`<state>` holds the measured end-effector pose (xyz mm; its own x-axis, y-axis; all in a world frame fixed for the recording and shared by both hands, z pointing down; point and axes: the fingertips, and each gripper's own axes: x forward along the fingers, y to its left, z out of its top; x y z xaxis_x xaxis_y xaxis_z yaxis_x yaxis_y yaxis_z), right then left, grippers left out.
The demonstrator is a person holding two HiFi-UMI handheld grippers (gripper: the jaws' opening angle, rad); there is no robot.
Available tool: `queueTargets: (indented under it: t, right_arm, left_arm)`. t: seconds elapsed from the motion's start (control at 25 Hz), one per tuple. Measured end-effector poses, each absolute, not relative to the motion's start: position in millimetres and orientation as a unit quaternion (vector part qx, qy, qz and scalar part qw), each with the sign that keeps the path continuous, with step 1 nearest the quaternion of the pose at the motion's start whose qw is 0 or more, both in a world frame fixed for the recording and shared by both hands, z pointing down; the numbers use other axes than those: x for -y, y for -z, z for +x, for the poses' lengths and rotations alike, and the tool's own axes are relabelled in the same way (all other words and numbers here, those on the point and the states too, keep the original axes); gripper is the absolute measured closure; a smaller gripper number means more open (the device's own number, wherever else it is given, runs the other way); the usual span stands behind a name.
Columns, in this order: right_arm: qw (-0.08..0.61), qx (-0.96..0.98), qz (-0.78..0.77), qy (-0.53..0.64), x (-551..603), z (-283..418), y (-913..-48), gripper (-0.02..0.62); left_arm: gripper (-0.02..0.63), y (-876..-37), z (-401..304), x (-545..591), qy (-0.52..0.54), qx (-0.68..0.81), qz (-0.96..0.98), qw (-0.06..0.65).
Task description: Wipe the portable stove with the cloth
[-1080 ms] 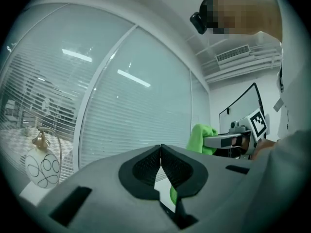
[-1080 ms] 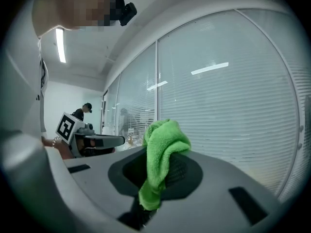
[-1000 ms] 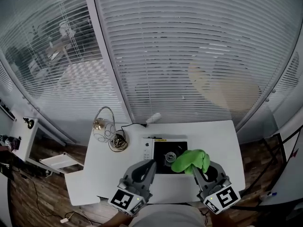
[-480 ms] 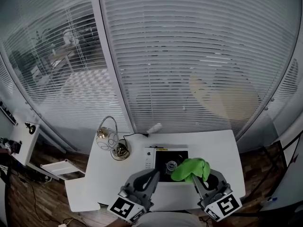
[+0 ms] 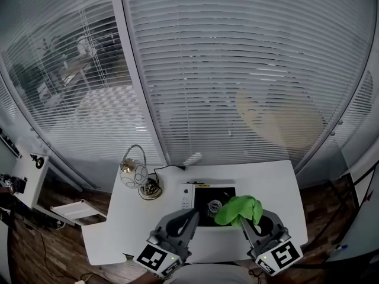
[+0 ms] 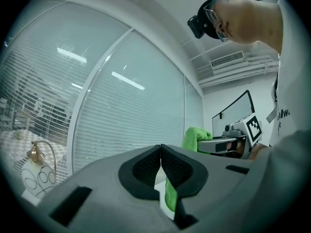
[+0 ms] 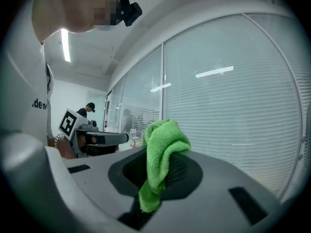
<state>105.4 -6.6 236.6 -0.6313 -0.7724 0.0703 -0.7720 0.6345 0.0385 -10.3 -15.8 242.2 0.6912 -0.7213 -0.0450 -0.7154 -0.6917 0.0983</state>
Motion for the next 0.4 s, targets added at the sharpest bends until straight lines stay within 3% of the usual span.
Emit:
queueTargets:
  t: [0.4]
  right_arm:
    - [0.041, 0.903, 0.428, 0.0, 13.2, 104.8, -235.7, 0.554]
  left_arm:
    - [0.594, -240.0, -7.8, 22.1, 0.045, 0.383, 0.922, 0.039]
